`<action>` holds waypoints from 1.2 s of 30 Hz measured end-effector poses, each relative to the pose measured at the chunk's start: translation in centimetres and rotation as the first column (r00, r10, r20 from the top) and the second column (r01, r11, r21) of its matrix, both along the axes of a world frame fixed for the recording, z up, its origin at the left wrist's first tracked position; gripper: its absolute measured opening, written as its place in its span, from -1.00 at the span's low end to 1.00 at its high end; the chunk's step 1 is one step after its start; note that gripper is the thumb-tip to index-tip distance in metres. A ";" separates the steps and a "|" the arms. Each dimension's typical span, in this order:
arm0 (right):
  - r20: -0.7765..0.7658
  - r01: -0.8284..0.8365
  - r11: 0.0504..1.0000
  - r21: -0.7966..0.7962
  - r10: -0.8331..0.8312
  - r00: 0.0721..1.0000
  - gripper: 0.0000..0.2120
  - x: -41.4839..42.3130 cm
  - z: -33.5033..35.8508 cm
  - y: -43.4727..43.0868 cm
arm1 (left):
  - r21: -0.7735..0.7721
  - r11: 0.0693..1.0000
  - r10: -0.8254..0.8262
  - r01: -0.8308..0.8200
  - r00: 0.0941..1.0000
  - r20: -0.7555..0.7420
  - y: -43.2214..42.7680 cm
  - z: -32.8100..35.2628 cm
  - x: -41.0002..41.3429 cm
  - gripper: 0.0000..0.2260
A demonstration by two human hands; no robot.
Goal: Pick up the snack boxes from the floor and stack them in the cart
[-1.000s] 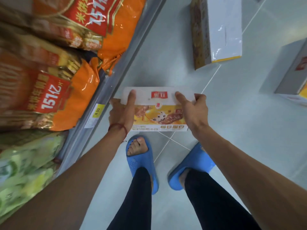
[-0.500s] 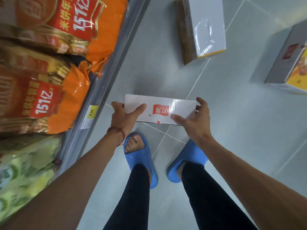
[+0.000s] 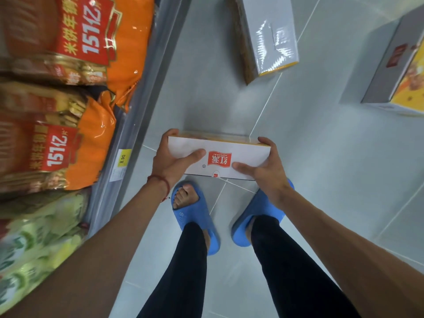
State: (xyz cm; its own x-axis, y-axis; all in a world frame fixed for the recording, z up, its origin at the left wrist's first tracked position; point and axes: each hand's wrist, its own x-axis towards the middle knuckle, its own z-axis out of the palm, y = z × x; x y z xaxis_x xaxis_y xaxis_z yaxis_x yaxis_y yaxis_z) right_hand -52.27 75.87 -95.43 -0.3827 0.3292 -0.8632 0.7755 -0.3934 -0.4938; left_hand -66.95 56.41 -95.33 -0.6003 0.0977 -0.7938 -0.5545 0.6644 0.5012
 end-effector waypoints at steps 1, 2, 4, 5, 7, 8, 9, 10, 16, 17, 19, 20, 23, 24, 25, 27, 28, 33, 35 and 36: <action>-0.005 0.020 1.000 -0.017 -0.020 1.000 -0.14 0.3 1.1 0.3 | 0.004 1.000 -0.003 0.003 1.000 0.001 0.4 1.0 0.2 -0.25; -0.010 0.035 0.999 -0.022 -0.035 0.999 -0.13 0.6 2.4 0.5 | 0.008 1.000 -0.010 0.010 1.000 -0.001 0.9 2.2 0.4 -0.27; -0.005 0.051 0.999 -0.009 -0.051 0.999 -0.07 1.0 5.4 1.2 | 0.009 0.999 -0.032 0.032 0.999 -0.011 2.0 4.8 0.6 -0.29; -0.004 0.060 0.998 0.000 -0.060 0.998 -0.05 1.2 6.8 1.5 | 0.009 0.999 -0.040 0.040 0.999 -0.014 2.5 6.2 0.6 -0.30; -0.014 0.110 0.994 0.007 -0.110 0.994 -0.07 1.8 10.4 2.3 | 0.014 0.997 -0.072 0.073 0.997 -0.019 3.9 9.5 0.7 -0.30; -0.017 0.132 0.991 0.011 -0.132 0.991 -0.09 2.0 12.2 2.8 | 0.016 0.996 -0.091 0.091 0.996 -0.021 4.6 11.3 0.7 -0.30; -0.024 0.151 0.988 0.016 -0.150 0.988 -0.11 2.2 14.3 3.3 | 0.021 0.994 -0.110 0.111 0.994 -0.024 5.5 13.3 0.8 -0.31; -0.032 0.164 0.986 0.017 -0.164 0.986 -0.11 2.5 16.4 3.9 | 0.025 0.991 -0.130 0.131 0.991 -0.030 6.3 15.3 0.8 -0.31; -0.095 0.248 0.969 0.000 -0.247 0.964 -0.12 4.5 27.9 7.1 | 0.016 0.975 -0.221 0.224 0.971 -0.090 10.5 27.0 1.6 -0.32; -0.106 0.257 0.966 0.002 -0.255 0.961 -0.13 5.0 29.8 7.5 | 0.017 0.972 -0.232 0.235 0.968 -0.099 11.1 29.0 1.9 -0.34; -0.123 0.293 0.956 0.009 -0.289 0.949 -0.13 6.0 33.5 8.3 | 0.026 0.965 -0.258 0.263 0.960 -0.108 12.3 32.7 2.7 -0.36; -0.127 0.316 0.949 0.009 -0.313 0.941 -0.13 6.6 35.3 8.6 | 0.035 0.960 -0.272 0.277 0.957 -0.104 12.8 34.5 3.1 -0.37; -0.143 0.387 0.922 0.007 -0.383 0.913 -0.13 8.3 40.3 8.7 | 0.054 0.946 -0.314 0.320 0.945 -0.093 13.9 39.2 3.6 -0.36; -0.149 0.408 0.913 0.012 -0.402 0.903 -0.14 8.9 41.8 8.4 | 0.058 0.939 -0.332 0.338 0.939 -0.091 14.2 40.7 3.7 -0.36; -0.153 0.432 0.902 0.023 -0.424 0.893 -0.14 9.4 43.2 8.0 | 0.065 0.932 -0.351 0.358 0.932 -0.092 14.5 42.0 3.9 -0.36; -0.156 0.482 0.875 0.049 -0.470 0.869 -0.14 10.6 45.6 6.7 | 0.074 0.914 -0.392 0.399 0.915 -0.099 14.7 44.4 4.5 -0.36; -0.159 0.507 0.860 0.064 -0.493 0.856 -0.14 11.2 46.7 6.0 | 0.080 0.904 -0.412 0.420 0.906 -0.100 14.6 45.5 4.8 -0.35; -0.162 0.638 0.767 0.064 -0.623 0.765 -0.10 13.8 51.5 1.9 | 0.082 0.818 -0.559 0.569 0.821 -0.118 13.7 49.8 6.0 -0.23; -0.163 0.690 0.720 0.068 -0.675 0.720 -0.14 14.8 53.1 -0.2 | 0.081 0.766 -0.625 0.638 0.768 -0.144 13.5 51.4 6.6 -0.25; -0.170 0.713 0.698 0.074 -0.695 0.698 -0.17 15.2 54.0 -1.3 | 0.081 0.740 -0.654 0.668 0.742 -0.150 13.4 52.0 6.8 -0.26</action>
State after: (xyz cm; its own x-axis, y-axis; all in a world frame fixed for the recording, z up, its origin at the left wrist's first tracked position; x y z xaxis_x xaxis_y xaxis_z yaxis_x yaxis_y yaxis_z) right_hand -37.09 74.56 -41.46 -0.0906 0.6454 -0.7584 0.2280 -0.7279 -0.6467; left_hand -60.14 69.76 -43.30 -0.4262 0.5923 -0.6838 0.0616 0.7731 0.6312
